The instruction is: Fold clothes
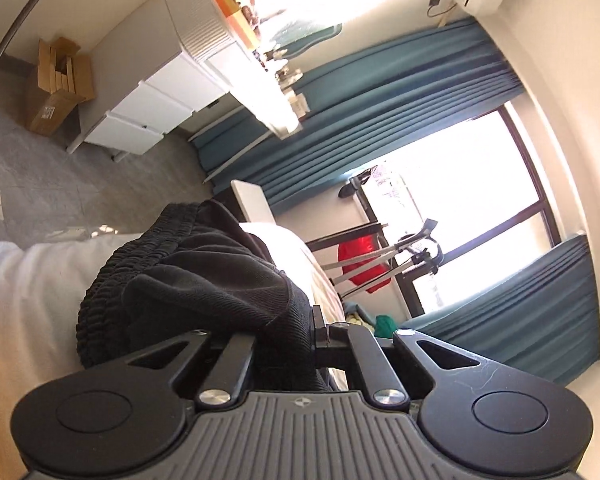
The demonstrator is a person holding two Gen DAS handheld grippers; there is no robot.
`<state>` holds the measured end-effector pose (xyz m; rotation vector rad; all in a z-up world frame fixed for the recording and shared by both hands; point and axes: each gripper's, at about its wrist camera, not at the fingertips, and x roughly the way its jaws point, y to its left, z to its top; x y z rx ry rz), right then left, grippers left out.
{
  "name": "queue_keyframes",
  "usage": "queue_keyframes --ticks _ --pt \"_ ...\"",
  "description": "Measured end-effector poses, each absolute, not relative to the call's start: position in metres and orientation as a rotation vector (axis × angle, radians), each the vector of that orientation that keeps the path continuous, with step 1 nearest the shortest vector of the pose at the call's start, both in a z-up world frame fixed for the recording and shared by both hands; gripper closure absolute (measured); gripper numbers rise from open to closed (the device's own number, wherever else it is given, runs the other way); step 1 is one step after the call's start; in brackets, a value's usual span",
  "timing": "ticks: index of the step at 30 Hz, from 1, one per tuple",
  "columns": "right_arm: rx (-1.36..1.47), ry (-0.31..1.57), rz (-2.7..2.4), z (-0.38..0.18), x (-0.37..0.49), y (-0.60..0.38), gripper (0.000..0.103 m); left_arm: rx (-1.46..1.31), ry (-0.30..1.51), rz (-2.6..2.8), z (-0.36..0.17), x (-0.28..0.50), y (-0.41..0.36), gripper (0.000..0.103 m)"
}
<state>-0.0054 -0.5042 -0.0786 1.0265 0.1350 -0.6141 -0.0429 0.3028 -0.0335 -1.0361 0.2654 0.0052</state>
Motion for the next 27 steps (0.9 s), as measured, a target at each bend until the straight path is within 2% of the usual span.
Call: queue_keyframes --ticks 7,13,19,23,27 --pt "0.891 0.135 -0.563 -0.037 0.025 -0.500 0.098 -0.937 0.308 0.011 0.039 0.010 0.298 0.097" --pt "0.870 0.165 -0.508 -0.003 0.137 -0.513 0.097 -0.973 0.422 0.101 0.062 0.133 0.307 0.096" --pt "0.733 0.250 -0.538 -0.016 0.281 -0.514 0.097 -0.907 0.495 0.207 0.029 0.287 0.296 0.096" --pt "0.657 0.329 -0.578 -0.064 0.360 -0.518 0.097 -0.844 0.567 0.262 -0.015 0.375 0.282 0.095" --pt "0.635 0.399 -0.603 -0.117 0.394 -0.525 0.097 -0.756 0.670 0.310 -0.059 0.442 0.267 0.093"
